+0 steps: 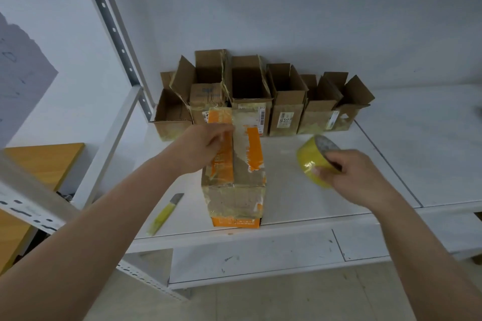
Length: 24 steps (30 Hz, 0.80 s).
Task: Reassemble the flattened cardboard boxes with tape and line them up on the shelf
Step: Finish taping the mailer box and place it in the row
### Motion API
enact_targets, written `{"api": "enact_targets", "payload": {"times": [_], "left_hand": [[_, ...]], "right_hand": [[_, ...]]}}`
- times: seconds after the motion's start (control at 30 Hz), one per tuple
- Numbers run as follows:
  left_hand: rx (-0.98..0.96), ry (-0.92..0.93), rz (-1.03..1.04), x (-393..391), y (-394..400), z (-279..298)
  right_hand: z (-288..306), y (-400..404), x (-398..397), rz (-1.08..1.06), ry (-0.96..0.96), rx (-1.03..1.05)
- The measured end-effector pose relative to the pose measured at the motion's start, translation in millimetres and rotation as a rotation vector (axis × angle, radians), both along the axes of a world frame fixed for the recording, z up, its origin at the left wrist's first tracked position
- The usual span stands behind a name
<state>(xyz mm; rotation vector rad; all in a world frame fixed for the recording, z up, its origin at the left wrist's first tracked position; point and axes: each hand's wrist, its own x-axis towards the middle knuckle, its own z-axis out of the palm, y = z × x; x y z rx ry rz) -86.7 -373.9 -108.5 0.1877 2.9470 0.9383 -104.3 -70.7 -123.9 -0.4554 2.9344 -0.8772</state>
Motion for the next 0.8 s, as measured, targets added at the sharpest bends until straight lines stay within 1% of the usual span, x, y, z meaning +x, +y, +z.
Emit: {"api": "enact_targets", "payload": {"times": [0.03,0.1,0.17,0.23,0.33,0.43,0.5,0.6,0.67,0.73,0.8], "left_hand": [[0.066,0.052,0.033,1,6,5],[0.196,0.17,0.054,3,21,17],[0.243,0.228,0.02,7,36,32],[0.239,0.224,-0.032,12,46,43],[0.161,0.234,-0.073,17,51,51],[0.114,0.292,-0.025,20,52,50],[0.146,0.319,0.024,21,52,49],[0.259,0.293,0.086,22,52,48],[0.303,0.318,0.142,24,50,48],[0.295,0.382,0.204,27,46,47],[0.293,0.428,0.244,34,43,46]], "right_hand": [[13,-2,3,0.022,0.02,-0.077],[33,-10,11,0.089,0.053,-0.139],[45,-20,18,0.148,0.06,-0.169],[53,-28,24,0.195,0.043,-0.191],[59,-37,28,0.248,0.014,-0.208],[60,-41,30,0.28,-0.008,-0.224],[61,-43,31,0.303,-0.035,-0.247],[62,-45,30,0.338,-0.067,-0.264],[67,-47,31,0.359,-0.101,-0.345],[74,-49,31,0.384,-0.117,-0.451],[79,-52,28,0.375,-0.124,-0.501]]}}
